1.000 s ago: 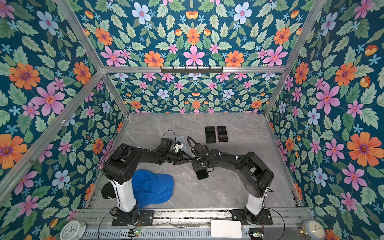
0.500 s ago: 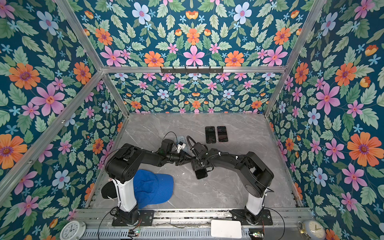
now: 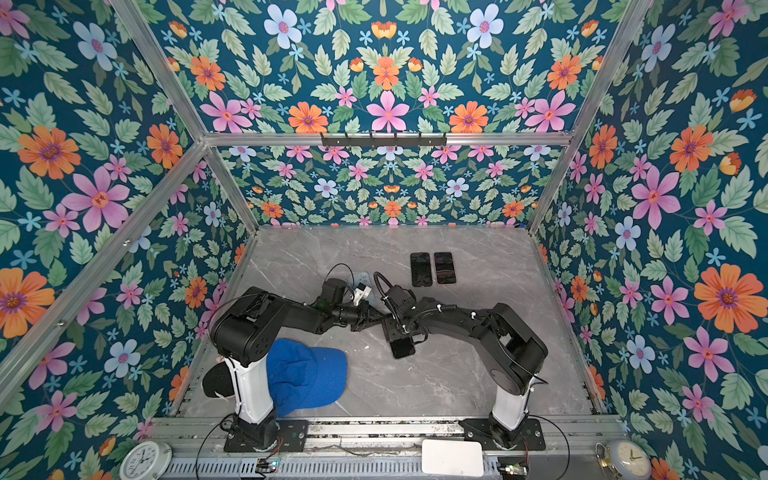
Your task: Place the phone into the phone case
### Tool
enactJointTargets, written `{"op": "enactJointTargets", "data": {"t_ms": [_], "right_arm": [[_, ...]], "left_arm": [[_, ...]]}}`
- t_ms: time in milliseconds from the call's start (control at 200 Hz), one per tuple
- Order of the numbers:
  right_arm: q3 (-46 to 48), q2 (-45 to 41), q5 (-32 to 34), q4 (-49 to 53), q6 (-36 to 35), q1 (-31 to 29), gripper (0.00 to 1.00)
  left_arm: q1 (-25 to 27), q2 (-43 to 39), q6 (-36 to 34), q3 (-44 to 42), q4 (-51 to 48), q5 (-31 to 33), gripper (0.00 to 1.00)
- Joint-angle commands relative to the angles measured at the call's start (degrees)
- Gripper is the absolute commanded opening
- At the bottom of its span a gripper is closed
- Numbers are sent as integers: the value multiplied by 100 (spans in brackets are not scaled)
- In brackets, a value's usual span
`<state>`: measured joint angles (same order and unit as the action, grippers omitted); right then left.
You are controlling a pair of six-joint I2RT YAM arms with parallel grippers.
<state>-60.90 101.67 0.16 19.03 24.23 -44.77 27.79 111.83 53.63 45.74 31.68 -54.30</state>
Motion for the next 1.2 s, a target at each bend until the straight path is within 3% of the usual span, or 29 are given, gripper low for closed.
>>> {"op": "enactJointTargets", "data": {"t_ms": [0,180,335,460,635,810,940,1110,1200], "right_arm": [[-17,-16,71,-95,-30,-4,54],[-44,-66,115,2,-121,-3,58],[-158,-218,-11,210,-196,-5,75],[-184,-464,24,368,-239,-5,83],[-362,-899,150,773,-223,2,84],[-290,-1456,-25,746,487,10,81],[99,-2004,-517,379,1117,330,79],[1163,-2865,-2042,-877,2227,1416,76],[1705,-3199,-2481,-1647,2713,1828,75]], "left_arm": [[-2,-39,16,-16,100,-10,11],[-2,-89,22,-15,99,-38,10],[-11,-235,-9,-5,73,-28,9],[-11,-282,-9,32,84,16,8],[-11,-317,205,49,327,25,6],[-36,-455,591,4,792,184,4],[-99,-504,1152,-119,1498,351,3],[-150,-462,1994,-198,2618,573,2],[-159,-430,2239,-234,2992,752,2]]}}
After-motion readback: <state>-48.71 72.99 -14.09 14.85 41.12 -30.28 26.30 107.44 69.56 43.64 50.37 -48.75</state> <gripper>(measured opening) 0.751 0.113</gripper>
